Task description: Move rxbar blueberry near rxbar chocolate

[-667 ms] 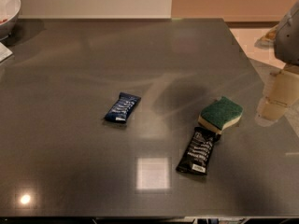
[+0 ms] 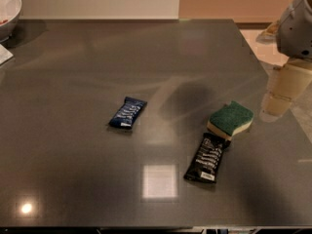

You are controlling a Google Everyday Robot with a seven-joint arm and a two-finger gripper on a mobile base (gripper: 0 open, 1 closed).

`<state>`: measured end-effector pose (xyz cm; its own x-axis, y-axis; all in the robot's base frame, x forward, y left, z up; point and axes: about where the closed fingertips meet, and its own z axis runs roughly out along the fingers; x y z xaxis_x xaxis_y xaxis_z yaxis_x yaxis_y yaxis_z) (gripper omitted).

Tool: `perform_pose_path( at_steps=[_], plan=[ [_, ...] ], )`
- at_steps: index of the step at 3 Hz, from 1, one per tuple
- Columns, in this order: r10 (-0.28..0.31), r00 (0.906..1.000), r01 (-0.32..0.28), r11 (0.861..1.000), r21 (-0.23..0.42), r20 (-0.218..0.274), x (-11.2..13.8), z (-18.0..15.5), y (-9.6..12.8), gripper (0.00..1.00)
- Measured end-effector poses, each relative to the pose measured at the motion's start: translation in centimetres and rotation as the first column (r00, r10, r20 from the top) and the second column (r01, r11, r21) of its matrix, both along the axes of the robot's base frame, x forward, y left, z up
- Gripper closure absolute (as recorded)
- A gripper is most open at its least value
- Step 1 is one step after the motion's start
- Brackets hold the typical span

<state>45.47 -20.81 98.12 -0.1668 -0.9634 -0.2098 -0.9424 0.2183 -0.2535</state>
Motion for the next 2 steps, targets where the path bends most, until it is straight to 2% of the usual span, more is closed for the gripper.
perform_pose_path(
  at_steps=[1,2],
  plan=[
    [0.129,0.9916,-0.129,0.991,0.040,0.006,3.8,-0.6,2.9,0.00],
    [0.308,0.9512,-0.308,0.947,0.093,0.011,8.6,-2.4,7.9,0.00]
  ],
)
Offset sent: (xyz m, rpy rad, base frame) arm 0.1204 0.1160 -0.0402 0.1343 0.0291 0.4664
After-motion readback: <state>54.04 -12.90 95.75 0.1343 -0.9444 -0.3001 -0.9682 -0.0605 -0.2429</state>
